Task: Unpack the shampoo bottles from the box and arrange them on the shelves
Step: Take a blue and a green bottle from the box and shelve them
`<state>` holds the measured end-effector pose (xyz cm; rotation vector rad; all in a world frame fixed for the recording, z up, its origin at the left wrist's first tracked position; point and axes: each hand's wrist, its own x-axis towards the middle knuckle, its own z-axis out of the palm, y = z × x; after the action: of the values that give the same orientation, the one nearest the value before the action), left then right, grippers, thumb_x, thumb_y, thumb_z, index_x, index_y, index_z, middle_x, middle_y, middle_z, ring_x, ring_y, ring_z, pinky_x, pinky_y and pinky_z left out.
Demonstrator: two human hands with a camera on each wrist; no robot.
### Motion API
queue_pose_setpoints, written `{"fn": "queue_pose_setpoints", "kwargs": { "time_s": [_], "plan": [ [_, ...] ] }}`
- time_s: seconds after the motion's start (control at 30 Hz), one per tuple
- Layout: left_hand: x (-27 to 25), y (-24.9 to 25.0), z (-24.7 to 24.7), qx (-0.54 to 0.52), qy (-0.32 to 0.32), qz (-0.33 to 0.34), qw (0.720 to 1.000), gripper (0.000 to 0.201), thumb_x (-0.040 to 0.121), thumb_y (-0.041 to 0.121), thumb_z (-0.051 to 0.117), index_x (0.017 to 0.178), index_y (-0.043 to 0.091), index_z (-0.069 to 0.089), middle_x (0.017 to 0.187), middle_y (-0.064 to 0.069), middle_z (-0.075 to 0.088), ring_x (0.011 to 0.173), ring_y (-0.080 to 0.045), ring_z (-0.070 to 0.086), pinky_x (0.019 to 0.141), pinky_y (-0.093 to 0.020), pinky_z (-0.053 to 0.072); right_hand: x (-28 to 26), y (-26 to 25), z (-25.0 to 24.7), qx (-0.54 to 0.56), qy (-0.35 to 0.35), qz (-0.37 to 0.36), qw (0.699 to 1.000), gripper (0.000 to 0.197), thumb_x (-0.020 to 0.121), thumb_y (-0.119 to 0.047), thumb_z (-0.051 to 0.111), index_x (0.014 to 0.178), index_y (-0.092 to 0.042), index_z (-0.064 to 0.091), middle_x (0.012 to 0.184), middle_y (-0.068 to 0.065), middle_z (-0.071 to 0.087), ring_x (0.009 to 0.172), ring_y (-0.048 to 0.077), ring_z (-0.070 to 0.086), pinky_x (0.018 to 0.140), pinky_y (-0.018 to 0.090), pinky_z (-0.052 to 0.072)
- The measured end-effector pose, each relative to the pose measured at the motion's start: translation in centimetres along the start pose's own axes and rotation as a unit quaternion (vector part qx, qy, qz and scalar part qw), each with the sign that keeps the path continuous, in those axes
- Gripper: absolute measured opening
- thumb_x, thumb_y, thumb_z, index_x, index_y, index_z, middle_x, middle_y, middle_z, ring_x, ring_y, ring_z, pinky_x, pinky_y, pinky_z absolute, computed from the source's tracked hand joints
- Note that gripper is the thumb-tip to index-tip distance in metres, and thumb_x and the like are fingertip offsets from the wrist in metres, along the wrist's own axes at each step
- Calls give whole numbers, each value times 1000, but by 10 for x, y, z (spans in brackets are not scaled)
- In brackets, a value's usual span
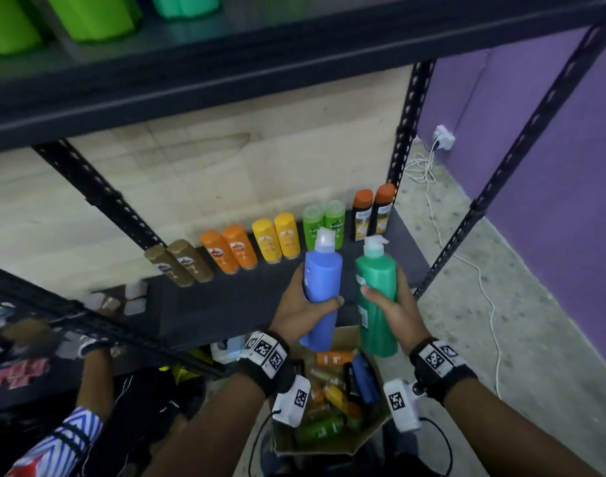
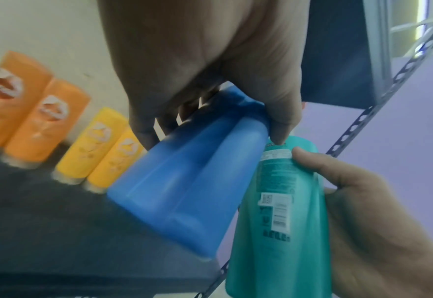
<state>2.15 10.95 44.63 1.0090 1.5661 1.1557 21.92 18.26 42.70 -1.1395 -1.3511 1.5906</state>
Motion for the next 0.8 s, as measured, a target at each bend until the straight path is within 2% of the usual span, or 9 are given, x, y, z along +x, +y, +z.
{"fn": "queue_pose_setpoints", "kwargs": {
  "time_s": [0.07,0.13,0.23,0.3,0.37,0.47,0.57,0.67,0.8],
  "plan": [
    [7,22,4,-5,4,30,1000,81,79,27,89,144,43,43,132,17,65,115,-6,66,95,-39,57,1,-17,-2,11,12,-40,999,71,82,-35,79,144,-45,45,128,-10,69,116,14,68,94,40,53],
    [14,45,9,-9,3,62,998,78,80,23,89,142,41,45,129,17,66,113,-4,67,93,-34,58,4,-37,-2,23,23,-81,996,69,85,-30,77,145,-40,45,130,-7,68,118,16,67,99,42,52],
    [21,80,16,-18,4,113,993,71,81,12,87,136,37,49,117,20,70,107,-4,69,82,-23,58,9,-72,0,29,35,-140,989,68,88,-28,74,148,-35,44,131,-9,68,119,13,66,101,37,52],
    [22,104,18,-28,12,149,988,68,82,6,84,132,37,51,114,22,71,104,-2,70,79,-18,56,10,-97,-1,36,35,-180,982,68,90,-25,73,150,-31,42,133,-6,66,121,16,65,102,36,53],
    [22,125,17,-41,14,183,982,66,84,5,82,133,36,51,114,19,72,102,-2,71,78,-18,57,10,-121,-3,47,43,-216,974,65,91,-24,73,148,-30,43,131,-2,67,118,21,67,101,39,54],
    [20,156,11,-64,13,205,977,67,83,12,83,138,30,49,111,10,73,97,-10,73,75,-24,59,9,-152,-5,61,52,-253,964,62,90,-32,74,146,-33,45,126,1,69,114,25,69,98,44,55],
    [14,186,7,-66,4,235,970,67,79,20,85,136,28,52,108,8,72,92,-8,72,73,-22,58,7,-179,-3,81,52,-279,955,62,91,-36,74,146,-33,46,125,4,69,113,29,69,98,54,55],
    [5,210,5,-57,-13,262,963,68,77,15,85,136,31,53,110,11,73,93,-5,72,73,-19,57,4,-204,0,88,45,-309,946,59,91,-36,74,144,-28,49,124,6,69,113,31,68,101,61,51],
    [-8,241,1,-73,-19,282,957,69,73,30,87,134,34,56,115,8,73,100,-12,73,77,-24,59,-2,-235,1,99,27,-342,934,60,92,-36,74,145,-24,48,125,9,68,115,34,67,101,63,51]
  ]
}}
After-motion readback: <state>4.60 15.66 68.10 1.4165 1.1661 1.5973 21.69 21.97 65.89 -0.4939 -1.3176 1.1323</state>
